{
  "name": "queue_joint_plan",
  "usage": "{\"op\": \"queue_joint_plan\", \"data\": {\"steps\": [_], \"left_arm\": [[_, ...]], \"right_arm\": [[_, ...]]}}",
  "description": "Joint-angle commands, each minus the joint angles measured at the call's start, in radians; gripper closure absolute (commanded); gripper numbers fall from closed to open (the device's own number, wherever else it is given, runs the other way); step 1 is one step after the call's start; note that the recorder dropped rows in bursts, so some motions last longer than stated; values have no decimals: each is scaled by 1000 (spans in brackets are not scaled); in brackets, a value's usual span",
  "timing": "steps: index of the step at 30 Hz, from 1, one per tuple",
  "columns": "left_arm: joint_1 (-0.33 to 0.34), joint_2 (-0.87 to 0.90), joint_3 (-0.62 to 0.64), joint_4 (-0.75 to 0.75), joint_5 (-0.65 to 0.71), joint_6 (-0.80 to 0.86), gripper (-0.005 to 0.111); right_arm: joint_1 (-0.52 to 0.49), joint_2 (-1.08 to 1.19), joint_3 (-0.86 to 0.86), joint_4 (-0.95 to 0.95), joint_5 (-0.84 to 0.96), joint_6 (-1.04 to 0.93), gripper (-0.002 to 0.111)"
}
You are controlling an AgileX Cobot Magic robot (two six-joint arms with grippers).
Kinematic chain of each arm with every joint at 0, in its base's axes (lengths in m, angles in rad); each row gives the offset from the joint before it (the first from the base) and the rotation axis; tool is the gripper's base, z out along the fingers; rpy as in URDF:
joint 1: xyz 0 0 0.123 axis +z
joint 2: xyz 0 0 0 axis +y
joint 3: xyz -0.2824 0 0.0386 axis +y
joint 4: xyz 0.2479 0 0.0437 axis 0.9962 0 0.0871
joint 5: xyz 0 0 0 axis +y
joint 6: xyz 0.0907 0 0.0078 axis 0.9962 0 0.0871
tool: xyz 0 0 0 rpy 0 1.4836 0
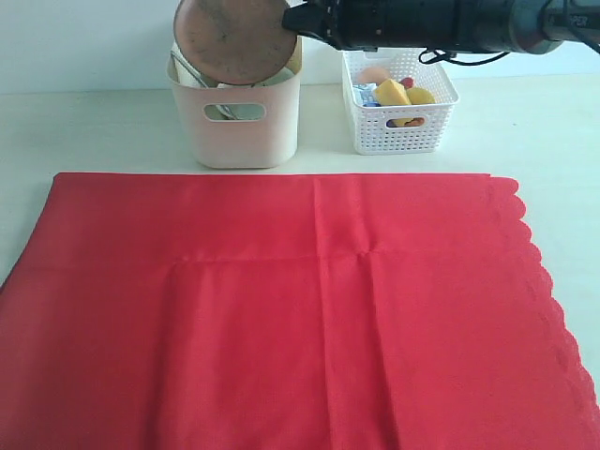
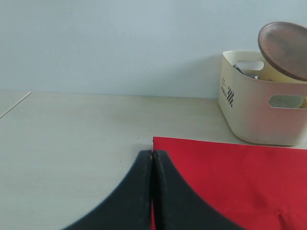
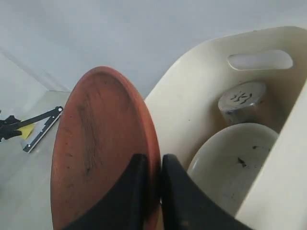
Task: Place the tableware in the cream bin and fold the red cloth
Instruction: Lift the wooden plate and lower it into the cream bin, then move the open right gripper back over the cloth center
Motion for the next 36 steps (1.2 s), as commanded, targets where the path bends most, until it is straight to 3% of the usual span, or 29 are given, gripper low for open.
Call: {"op": "queue_joint_plan", "data": {"steps": [1, 6, 13, 18, 24, 32, 36], "left_arm": [[-6, -6, 0, 0, 3, 0, 104], [-6, -6, 0, 0, 3, 0, 104], [-6, -6, 0, 0, 3, 0, 104], [-6, -6, 0, 0, 3, 0, 104], [-6, -6, 0, 0, 3, 0, 104], [-6, -6, 0, 0, 3, 0, 104], [-6, -6, 0, 0, 3, 0, 104]], "right_arm": [[21, -3, -16, 24, -61, -3, 108], [39, -3, -16, 19, -148, -3, 102], [43, -5, -16, 19, -194, -3, 67], [36, -49, -16, -76, -91, -9, 52], [18, -120, -16, -352, -83, 191, 60], [3, -256, -7, -991, -37, 680, 93], [3, -353, 66, -1165, -32, 786, 108]]}}
